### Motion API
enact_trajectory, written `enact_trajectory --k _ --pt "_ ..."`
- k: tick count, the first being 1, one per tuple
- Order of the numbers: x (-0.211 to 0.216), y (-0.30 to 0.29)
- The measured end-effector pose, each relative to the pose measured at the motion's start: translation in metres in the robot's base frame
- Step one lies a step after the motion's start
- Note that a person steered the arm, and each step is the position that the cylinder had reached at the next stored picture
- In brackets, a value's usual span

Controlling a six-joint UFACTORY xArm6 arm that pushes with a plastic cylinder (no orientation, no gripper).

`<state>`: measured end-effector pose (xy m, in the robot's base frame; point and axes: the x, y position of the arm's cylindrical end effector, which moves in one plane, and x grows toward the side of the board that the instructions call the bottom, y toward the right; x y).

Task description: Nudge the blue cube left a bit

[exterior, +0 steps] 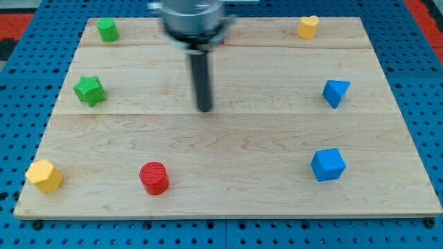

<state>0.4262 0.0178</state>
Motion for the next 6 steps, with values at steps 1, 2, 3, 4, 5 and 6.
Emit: enact_trajectory --k 1,2,3,4,5,6 --pt "0.019 0.095" --pt "0.053 0.15" --pt "0.096 0.223" --pt "0.126 0.188" --pt "0.124 0.17" --pt "0.122 0.141"
